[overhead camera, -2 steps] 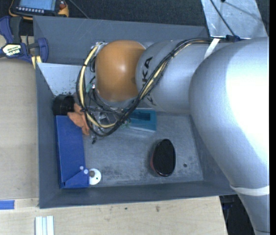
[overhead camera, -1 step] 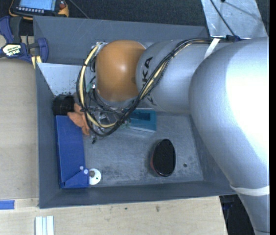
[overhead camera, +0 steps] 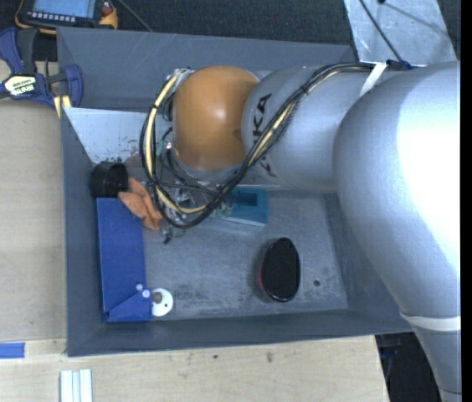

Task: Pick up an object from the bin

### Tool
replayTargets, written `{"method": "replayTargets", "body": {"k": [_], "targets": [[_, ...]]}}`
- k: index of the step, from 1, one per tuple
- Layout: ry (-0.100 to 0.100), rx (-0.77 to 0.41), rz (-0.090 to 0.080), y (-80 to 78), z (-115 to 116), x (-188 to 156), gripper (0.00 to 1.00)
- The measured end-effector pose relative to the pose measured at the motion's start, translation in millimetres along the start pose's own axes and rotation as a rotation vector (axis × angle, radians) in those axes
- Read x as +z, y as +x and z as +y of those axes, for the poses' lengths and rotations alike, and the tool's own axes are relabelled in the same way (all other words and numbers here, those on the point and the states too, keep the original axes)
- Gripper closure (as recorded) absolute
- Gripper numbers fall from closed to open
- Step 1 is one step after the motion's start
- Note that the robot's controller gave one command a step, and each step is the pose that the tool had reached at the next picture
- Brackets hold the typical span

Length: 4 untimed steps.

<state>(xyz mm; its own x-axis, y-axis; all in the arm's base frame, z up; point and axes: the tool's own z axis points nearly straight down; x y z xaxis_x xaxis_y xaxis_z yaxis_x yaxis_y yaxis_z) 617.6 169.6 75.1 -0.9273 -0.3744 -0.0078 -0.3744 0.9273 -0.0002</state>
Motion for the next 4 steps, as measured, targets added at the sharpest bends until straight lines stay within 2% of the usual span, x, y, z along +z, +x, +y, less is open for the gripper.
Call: {"method": "replayTargets", "body": {"k": [1,2,3,4], "targets": [[0.001,-0.006,0.003,-6.9,-0.1,0.1,1.00],[-0.001,-0.014,0.004,-4.7,-1.2,0.0,1.00],[0.000,-0.023,0.006,2.9,11.0,-26.1,1.00],[0.000,-0.031,0.004,26.0,25.8,-39.6,1.00]]}}
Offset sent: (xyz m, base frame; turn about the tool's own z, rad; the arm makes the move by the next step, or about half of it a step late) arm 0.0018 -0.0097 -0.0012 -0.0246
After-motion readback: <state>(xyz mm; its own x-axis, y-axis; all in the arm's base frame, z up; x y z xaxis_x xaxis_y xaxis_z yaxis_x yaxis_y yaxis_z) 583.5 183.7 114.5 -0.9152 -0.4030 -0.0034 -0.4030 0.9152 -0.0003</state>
